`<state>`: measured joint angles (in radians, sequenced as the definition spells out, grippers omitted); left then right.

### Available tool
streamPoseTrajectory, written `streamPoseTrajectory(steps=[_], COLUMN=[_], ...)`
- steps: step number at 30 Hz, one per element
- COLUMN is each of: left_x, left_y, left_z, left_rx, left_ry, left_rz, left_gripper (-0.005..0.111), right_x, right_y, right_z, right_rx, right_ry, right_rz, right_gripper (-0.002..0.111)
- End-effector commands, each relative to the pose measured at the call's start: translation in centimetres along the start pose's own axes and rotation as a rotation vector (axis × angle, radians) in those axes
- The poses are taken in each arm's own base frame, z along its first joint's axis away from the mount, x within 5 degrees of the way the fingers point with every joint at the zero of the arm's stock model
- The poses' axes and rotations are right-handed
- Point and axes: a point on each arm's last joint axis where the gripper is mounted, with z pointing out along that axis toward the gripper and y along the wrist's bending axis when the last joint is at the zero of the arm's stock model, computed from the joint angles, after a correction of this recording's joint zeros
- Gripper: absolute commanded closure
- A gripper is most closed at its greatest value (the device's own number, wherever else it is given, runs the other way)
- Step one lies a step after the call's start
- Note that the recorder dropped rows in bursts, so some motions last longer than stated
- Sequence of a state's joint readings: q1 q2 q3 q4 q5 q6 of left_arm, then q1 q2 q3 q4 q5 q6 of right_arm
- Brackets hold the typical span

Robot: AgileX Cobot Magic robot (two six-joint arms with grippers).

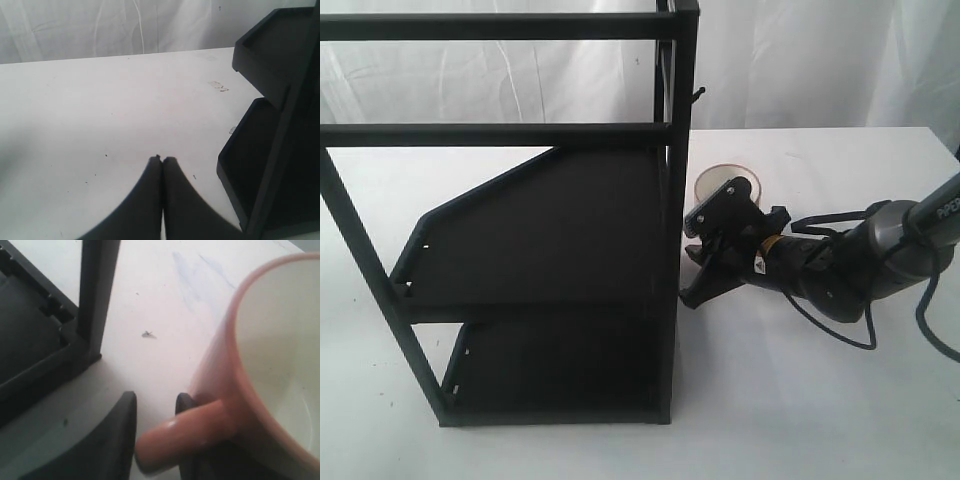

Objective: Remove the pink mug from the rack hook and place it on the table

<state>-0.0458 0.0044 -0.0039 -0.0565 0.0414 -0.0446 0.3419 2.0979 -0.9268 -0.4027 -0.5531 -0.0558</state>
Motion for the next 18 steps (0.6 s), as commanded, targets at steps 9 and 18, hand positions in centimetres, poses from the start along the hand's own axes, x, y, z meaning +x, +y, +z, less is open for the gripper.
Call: streamPoseTrajectory(steps=[9, 18], left_x=[0.1, 0.1], left_y=[0.0, 0.0], left_z=[0.0, 0.0], left_rx=[-0.004, -0.004], left_ry=[-0.005, -0.005], left_rz=[0.000, 0.000], left_gripper=[0.107, 0.107], right_x=[-0.2, -0.7], right_y=[-0.3, -0.5], right_z=[-0.7, -1.0], right_rx=[0.014, 0.017], right_ry=[0.049, 0.032], right_rz=[0.025, 0.035], right_gripper=[0.074, 0.074])
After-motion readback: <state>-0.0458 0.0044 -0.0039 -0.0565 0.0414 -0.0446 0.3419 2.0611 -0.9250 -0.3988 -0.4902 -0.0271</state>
